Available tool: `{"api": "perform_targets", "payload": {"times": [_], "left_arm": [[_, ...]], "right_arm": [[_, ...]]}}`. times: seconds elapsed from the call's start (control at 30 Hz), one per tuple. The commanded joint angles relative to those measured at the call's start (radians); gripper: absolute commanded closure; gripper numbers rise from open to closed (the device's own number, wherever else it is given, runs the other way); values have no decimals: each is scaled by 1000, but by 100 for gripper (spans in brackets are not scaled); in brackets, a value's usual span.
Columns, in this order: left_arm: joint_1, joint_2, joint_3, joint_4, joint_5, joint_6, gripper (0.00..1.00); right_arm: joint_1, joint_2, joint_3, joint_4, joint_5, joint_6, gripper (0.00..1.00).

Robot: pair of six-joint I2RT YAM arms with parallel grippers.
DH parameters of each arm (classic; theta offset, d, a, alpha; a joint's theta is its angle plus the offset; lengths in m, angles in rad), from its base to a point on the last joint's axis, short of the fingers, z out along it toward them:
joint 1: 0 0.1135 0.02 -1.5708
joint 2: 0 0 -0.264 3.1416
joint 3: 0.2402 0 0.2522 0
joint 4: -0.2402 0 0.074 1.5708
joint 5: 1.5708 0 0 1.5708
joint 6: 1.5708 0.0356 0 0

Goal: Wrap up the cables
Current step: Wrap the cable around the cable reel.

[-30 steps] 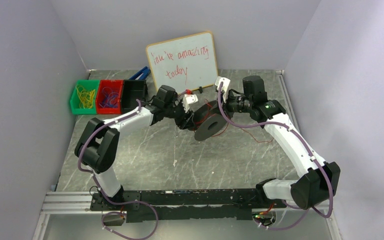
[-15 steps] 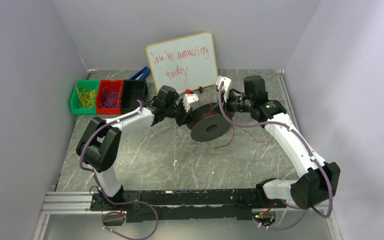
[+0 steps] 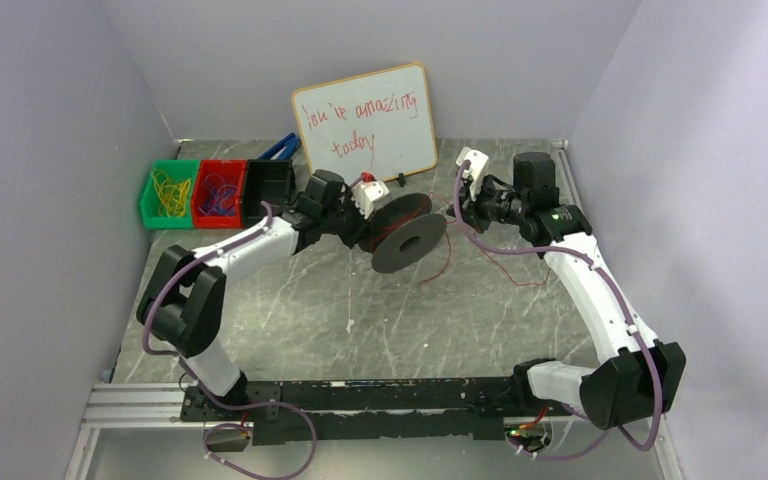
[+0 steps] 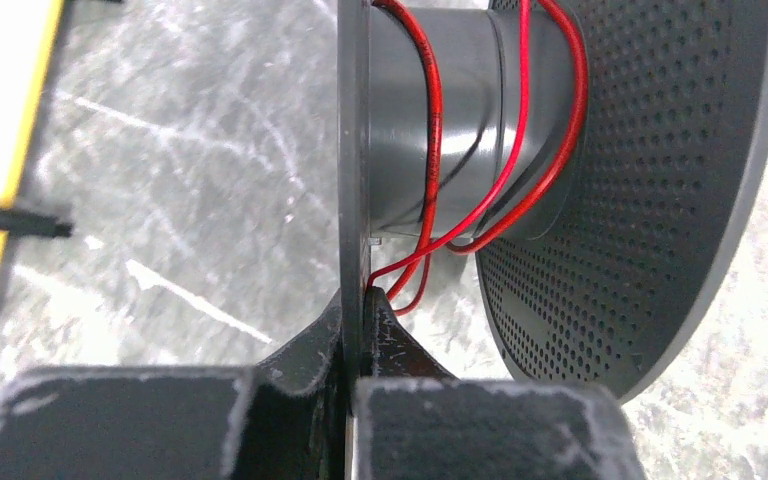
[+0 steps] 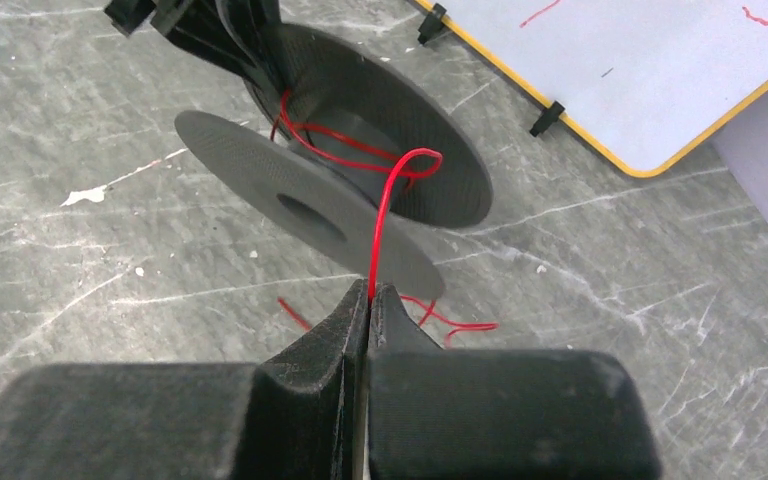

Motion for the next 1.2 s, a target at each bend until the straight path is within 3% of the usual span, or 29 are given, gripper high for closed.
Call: {"api": "perform_targets", "payload": {"times": [0.0, 0.27, 0.5, 0.97, 1.17], "left_arm": [[3, -106, -1, 30, -105, -23, 98], [3, -186, -15, 17, -177, -39, 98], [6, -229, 9, -44, -142, -63, 98], [74, -229, 222, -194, 8, -227, 97], [94, -223, 283, -221, 8, -301, 97]], "right_arm": [[-7, 8, 26, 28, 0, -5, 100], [-9, 73, 42, 55, 109, -21, 100], [-21, 118, 45, 97, 183, -14, 100], [-32, 208, 8, 166, 150, 7, 100], [-32, 228, -2, 175, 93, 32, 100]]}}
